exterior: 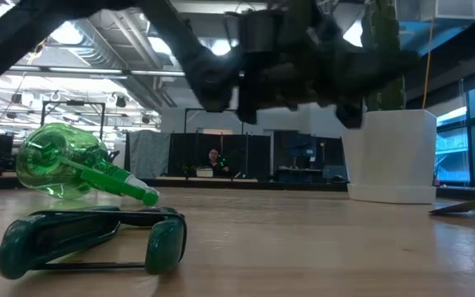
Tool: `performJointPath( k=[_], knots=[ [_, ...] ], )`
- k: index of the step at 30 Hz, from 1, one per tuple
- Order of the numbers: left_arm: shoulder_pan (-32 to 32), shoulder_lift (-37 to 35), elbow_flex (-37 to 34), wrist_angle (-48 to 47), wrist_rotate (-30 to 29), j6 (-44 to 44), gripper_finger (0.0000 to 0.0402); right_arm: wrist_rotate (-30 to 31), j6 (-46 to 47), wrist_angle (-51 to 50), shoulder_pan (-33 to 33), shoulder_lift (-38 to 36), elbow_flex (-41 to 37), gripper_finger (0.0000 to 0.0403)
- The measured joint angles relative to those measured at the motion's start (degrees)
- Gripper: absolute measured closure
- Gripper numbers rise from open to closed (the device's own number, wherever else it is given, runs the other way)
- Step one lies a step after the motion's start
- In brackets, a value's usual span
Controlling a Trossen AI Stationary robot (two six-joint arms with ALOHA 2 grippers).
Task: Pick & Place Garden tools in Gardening bag
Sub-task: Adjust the white bag
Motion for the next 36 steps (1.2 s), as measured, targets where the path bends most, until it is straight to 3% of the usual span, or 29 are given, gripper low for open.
performJointPath(
  k=[6, 14, 18, 25, 36],
  knots=[
    [-3.13, 7.13, 9.65, -3.04, 2.03, -0.51, 0.04, -2.67, 4.16, 5.06, 0.0, 0.04, -5.37, 0.0402],
    [-4.82, 7.9, 14.3, -16.97, -13.86, 11.08, 0.04, -4.26, 8.07, 4.67, -0.02, 1.63, -10.45, 0.0402],
    [-6.07, 7.84, 16.99, -21.3, -18.08, 15.17, 0.04, -3.61, 8.03, 3.67, 0.0, 1.84, -10.89, 0.0402],
    [-7.57, 7.79, 20.14, -21.28, -19.02, 16.2, 0.04, 0.14, 6.76, 0.76, -0.13, 1.84, -10.92, 0.0402],
    [-8.0, 13.64, 24.74, -22.78, -17.44, 11.81, 0.04, 8.01, 0.65, 0.63, -3.32, 1.84, -11.1, 0.0402]
  ],
)
